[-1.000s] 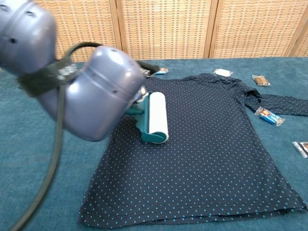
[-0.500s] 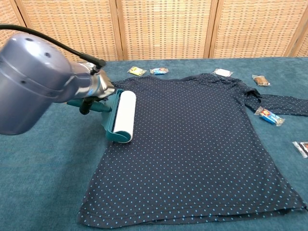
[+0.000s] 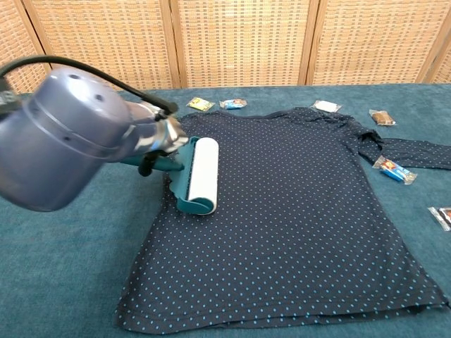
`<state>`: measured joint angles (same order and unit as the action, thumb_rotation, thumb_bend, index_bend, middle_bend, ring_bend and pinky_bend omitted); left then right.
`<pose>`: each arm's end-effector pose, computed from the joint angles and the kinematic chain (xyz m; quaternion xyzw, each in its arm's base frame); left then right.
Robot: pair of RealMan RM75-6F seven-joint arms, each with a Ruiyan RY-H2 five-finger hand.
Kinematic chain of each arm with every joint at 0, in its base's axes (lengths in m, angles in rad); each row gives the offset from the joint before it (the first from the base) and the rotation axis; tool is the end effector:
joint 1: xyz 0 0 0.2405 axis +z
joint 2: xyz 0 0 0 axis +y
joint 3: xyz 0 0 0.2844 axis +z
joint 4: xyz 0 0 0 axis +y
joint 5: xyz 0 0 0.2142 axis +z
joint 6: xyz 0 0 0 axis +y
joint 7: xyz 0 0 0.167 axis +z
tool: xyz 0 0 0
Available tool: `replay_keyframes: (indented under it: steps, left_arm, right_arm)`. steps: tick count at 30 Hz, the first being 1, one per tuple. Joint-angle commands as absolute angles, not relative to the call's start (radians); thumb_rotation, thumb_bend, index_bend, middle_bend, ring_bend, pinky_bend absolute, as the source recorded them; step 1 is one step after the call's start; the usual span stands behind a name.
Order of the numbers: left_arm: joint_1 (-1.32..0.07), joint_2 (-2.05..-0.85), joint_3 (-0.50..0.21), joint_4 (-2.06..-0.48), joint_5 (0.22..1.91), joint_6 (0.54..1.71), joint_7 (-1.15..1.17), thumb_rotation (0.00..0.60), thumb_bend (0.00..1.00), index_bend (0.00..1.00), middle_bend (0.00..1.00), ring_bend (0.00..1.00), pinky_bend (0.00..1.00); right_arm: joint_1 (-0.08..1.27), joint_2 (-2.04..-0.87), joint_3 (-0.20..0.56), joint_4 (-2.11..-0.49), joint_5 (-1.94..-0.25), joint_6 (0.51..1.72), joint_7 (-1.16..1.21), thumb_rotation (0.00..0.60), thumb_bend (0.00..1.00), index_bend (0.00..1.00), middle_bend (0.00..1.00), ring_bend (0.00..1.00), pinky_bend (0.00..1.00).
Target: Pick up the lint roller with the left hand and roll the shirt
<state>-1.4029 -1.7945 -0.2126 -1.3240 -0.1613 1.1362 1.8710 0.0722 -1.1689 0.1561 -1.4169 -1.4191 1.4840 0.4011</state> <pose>-0.0461 0.4318 -0.1033 -0.8397 -0.0888 0.0938 0.5274 -0.3775 -0.2248 0.1968 0.4807 -0.4419 0.4883 0.5790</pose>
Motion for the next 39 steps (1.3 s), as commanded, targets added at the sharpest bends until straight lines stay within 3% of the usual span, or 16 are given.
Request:
replay_keyframes:
  steps: [1, 11, 19, 31, 39]
  left_arm:
    - [-1.438, -1.847, -0.242, -1.261, -0.181, 1.121, 1.890, 0.600, 0.69, 0.86, 0.90, 0.77, 0.70]
    - [-1.538, -1.936, -0.350, -1.135, -0.245, 1.116, 1.969, 0.600, 0.69, 0.86, 0.90, 0.77, 0.70]
    - [-1.538, -1.961, -0.370, -1.115, -0.222, 1.098, 1.961, 0.600, 0.69, 0.86, 0.90, 0.77, 0.70]
    - [-1.396, -1.775, -0.350, -1.323, -0.159, 1.097, 1.802, 0.600, 0.69, 0.86, 0.90, 0.77, 0.70]
    - [-1.255, -1.614, -0.264, -1.442, -0.058, 1.064, 1.637, 0.600, 0.69, 0.86, 0.90, 0.77, 0.69]
  right_arm:
    - [0.073, -1.170, 0.157, -1.414, -1.417, 1.481, 0.405, 0.600, 0.06, 0.03, 0.00, 0.00, 0.00]
    - [0.077, -1.174, 0.160, -1.399, -1.408, 1.467, 0.424, 0.600, 0.06, 0.03, 0.00, 0.00, 0.00]
    - [0.075, -1.173, 0.160, -1.394, -1.407, 1.467, 0.430, 0.600, 0.06, 0.03, 0.00, 0.00, 0.00]
    - [0.076, -1.179, 0.155, -1.399, -1.412, 1.469, 0.398, 0.600, 0.06, 0.03, 0.00, 0.00, 0.00]
    - [0.073, -1.183, 0.153, -1.411, -1.422, 1.486, 0.353, 0.600, 0.06, 0.03, 0.00, 0.00, 0.00]
